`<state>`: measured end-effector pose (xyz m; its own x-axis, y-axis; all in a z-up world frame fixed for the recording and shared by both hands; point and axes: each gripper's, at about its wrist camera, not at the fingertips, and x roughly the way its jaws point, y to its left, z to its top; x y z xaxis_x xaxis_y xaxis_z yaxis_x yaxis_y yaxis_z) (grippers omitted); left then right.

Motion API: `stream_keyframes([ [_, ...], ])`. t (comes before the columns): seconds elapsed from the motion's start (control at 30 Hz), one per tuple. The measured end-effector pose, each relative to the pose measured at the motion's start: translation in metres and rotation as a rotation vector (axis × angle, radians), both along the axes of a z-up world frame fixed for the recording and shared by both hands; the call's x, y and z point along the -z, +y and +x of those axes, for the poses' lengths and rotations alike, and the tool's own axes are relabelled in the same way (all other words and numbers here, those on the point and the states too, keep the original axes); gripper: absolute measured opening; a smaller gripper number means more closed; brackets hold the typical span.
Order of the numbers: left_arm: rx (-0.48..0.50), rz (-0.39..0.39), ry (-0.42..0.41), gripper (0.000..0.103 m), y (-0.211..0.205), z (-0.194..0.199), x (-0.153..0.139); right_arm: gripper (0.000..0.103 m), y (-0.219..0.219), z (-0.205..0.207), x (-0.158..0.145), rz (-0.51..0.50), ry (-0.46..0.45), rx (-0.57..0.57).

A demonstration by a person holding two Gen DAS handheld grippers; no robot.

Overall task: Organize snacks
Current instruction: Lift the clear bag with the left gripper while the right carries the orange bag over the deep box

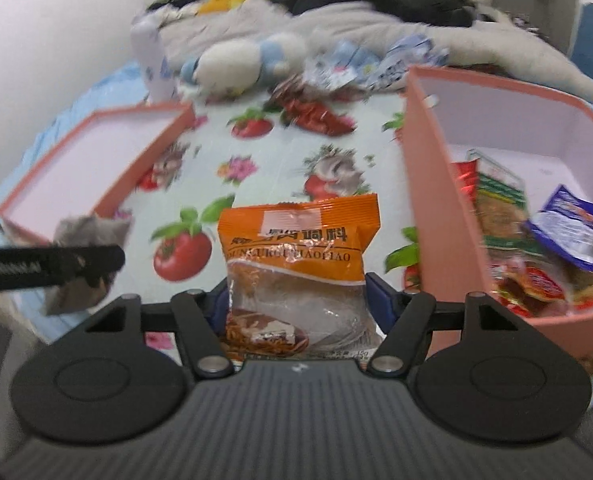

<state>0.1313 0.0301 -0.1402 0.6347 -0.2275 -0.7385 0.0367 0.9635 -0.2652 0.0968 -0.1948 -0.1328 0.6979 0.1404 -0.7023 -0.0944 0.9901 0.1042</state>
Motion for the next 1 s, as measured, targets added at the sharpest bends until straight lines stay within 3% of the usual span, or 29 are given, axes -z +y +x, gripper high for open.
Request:
stream_keyframes([
  [0.33, 0.095, -0.029, -0.059, 0.044, -0.033, -0.013, -0.039, 0.069, -0.043, -0.045, -0.053, 0.016, -0.121, 0.111],
  [0.6, 0.241, -0.057, -0.081, 0.044, -0.09, -0.007, -0.058, 0.069, -0.095, -0.072, -0.068, 0.01, -0.148, 0.231],
  [1.0, 0.364, -0.052, -0.113, 0.044, -0.186, 0.033, -0.08, 0.069, -0.159, -0.053, -0.075, -0.002, -0.165, 0.303],
])
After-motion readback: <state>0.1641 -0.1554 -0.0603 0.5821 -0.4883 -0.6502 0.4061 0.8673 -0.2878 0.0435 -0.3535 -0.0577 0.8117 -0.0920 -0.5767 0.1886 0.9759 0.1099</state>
